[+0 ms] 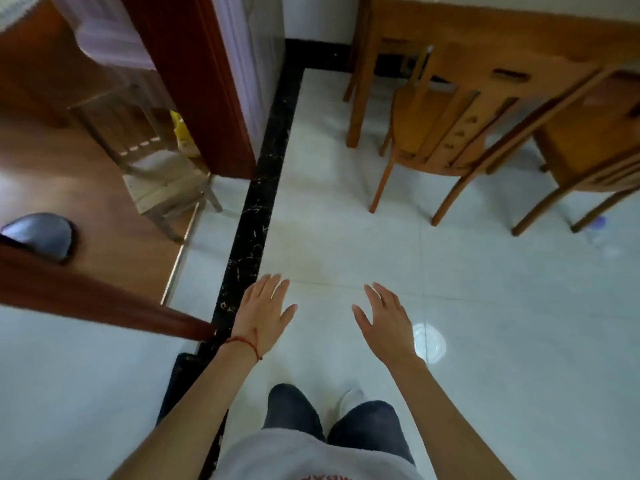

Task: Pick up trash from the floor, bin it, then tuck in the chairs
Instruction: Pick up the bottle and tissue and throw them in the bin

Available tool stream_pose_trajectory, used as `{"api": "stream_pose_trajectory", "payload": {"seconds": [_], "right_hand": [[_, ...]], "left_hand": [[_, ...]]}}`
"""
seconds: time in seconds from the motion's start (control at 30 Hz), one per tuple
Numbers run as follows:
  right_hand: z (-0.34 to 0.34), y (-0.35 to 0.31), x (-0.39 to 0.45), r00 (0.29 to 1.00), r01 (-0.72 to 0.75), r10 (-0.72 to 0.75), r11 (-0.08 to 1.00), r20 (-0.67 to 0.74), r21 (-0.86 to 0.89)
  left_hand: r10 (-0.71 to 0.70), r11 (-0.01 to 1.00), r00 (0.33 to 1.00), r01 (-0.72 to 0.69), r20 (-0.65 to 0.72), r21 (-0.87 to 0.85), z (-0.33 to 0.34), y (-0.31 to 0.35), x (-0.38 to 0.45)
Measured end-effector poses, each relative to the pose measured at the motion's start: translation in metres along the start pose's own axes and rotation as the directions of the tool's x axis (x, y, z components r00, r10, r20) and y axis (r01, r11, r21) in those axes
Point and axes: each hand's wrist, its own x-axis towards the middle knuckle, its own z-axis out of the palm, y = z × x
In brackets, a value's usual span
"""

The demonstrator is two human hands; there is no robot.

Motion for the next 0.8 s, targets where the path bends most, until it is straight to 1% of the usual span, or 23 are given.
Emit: {"api": "stream_pose_trajectory", "payload": {"seconds": [0.1,0.2,0.37,0.43,0.57,0.7,0.8], "right_hand": [[-0.021,0.045,-0.019,0.990,-0.122,0.126,0.991,-0.070,0.053],[-0.038,0.086,-0.039,0.965,-0.224,0.235,0.969,-0.115,0.102],[-0.058,0.146,-0.078,0.898,-0.372,0.401,0.912,-0.181,0.174],[-0.062,0.167,-0.094,0.857,-0.434,0.473,0.877,-0.204,0.207],[-0.065,0.196,-0.126,0.754,-0.546,0.613,0.784,-0.235,0.294],[-0.065,0.213,-0.152,0.638,-0.634,0.731,0.677,-0.242,0.374],[-0.064,0.222,-0.162,0.559,-0.679,0.794,0.604,-0.240,0.417]], "left_hand": [[0.120,0.992,0.992,-0.121,0.029,0.037,0.007,0.049,0.020],[0.235,0.969,0.971,-0.238,0.049,0.067,0.020,0.097,0.034],[0.401,0.911,0.911,-0.408,0.099,0.065,0.037,0.181,0.050],[0.456,0.881,0.880,-0.468,0.128,0.076,0.043,0.208,0.054],[0.575,0.798,0.799,-0.595,0.177,0.095,0.057,0.254,0.059],[0.676,0.693,0.698,-0.711,0.237,0.117,0.071,0.292,0.070],[0.737,0.611,0.618,-0.782,0.276,0.119,0.078,0.316,0.080]]}}
